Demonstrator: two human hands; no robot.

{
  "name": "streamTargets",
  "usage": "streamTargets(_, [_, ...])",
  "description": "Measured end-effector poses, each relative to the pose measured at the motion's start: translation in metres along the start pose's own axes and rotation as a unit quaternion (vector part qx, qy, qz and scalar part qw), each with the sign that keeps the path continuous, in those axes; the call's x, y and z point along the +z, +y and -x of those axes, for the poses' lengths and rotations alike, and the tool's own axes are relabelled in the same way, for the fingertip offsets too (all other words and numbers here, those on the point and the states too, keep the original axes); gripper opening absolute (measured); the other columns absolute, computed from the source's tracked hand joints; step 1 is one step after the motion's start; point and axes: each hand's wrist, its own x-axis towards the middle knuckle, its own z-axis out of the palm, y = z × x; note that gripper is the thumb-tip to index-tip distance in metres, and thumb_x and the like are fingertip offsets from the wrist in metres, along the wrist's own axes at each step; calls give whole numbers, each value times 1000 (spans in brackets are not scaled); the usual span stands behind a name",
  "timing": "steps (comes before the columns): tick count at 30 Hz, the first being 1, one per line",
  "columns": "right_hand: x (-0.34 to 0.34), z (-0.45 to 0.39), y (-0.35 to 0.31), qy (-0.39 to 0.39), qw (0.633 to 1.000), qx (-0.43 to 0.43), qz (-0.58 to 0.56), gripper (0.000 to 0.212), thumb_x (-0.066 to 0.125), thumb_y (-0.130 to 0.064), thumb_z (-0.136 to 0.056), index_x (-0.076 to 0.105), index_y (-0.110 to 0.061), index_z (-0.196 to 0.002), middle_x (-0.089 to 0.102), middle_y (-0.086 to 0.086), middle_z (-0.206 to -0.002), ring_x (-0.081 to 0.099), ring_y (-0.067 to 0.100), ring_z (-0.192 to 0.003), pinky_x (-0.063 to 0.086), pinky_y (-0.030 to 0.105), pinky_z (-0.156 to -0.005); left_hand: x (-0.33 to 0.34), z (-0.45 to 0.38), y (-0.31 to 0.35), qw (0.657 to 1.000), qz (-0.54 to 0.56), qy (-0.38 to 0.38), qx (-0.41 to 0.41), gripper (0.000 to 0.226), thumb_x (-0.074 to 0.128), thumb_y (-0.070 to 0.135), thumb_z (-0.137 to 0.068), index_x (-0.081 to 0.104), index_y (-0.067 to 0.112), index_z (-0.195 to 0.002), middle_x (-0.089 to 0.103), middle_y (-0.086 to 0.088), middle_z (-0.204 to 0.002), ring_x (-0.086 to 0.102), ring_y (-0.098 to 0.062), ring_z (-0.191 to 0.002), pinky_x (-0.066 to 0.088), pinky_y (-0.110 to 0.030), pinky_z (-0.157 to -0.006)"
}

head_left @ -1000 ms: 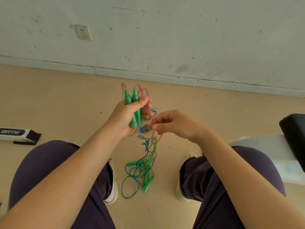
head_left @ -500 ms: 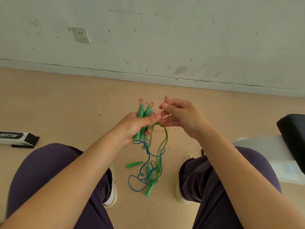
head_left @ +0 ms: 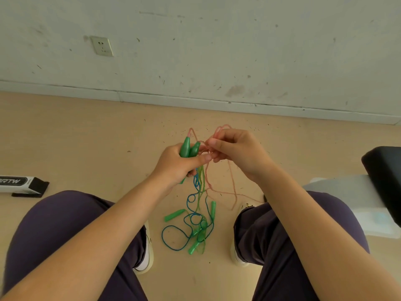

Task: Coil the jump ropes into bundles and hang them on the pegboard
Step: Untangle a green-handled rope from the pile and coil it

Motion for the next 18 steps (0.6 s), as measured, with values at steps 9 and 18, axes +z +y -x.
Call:
streamTargets(9, [7,0,8,-10,1000,-16,9,8,66,-4,-91,68,3,-91,70,17,-83,68,20,-71,60,33,-75,-9,-2,6,1000,-12,-1,-2,21,83,25,-79,72,10,-89,54,0,-47,48,-10,-39,39,-18,-41])
streamTargets(18, [20,3,24,-104,986,86,102,41,79,-20,-82,51,-13,-111,73,4,-90,69,9,-81,53,24,-78,-12,-2,9,995,102,4,0,17,76,28,-86,71,20,-72,67,-2,-67,49,-12,-43,40,-22,-42])
